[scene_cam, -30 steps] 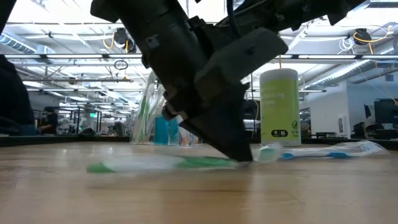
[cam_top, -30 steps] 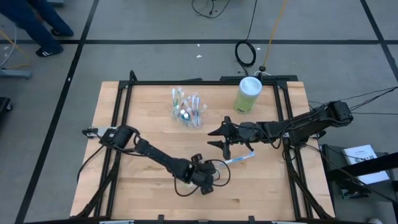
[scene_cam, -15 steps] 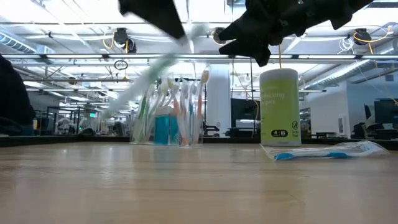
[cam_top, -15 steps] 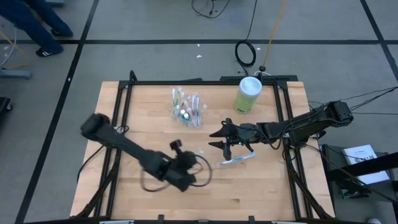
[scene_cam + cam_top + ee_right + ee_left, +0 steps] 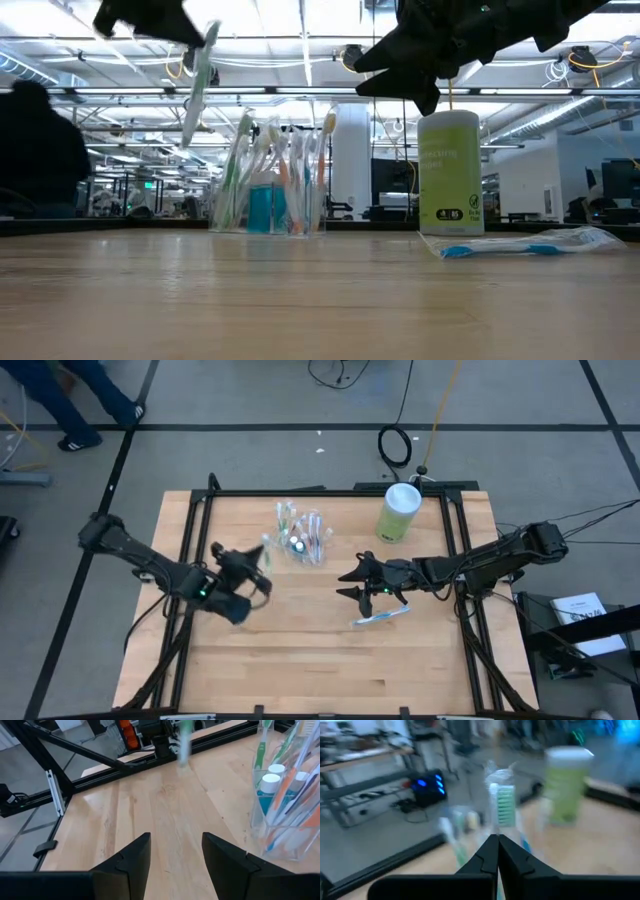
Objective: Pick & Place toothbrushing station
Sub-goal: Put the green toothbrush into the transparent organizer
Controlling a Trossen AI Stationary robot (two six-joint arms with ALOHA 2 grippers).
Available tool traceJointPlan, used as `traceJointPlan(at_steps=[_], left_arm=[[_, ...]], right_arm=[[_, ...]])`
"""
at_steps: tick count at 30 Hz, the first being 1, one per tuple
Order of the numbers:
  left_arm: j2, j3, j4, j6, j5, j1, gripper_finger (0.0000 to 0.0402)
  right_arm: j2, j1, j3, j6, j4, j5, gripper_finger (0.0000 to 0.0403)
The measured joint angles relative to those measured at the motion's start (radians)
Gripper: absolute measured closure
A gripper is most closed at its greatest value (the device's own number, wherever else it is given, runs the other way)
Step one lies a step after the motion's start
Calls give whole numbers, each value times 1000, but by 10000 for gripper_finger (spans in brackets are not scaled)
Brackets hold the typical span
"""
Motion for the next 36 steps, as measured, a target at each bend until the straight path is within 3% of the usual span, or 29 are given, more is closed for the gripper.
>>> traceJointPlan(at_steps=[3,7,13,17,24,27,36], left_arm=[[-73,-159,204,47,-57,52,399],[-113,-305,524,203,-45,128,397],[-106,-372,1023,615,283,231,397],[-100,-371,1252,820,394,271,399],[-80,-370,1319,834,474,336,399],[-28,-371,1356,834,561,381,399],[196,-370,1708,920,739,476,399]], right_arm=[[0,0,0,17,0,0,234],[0,0,0,23,0,0,234],[0,0,0,23,7,3,234],[0,0,0,18,7,3,234],[0,0,0,15,6,4,234],[0,0,0,15,6,4,234],[0,6,0,19,3,4,234]])
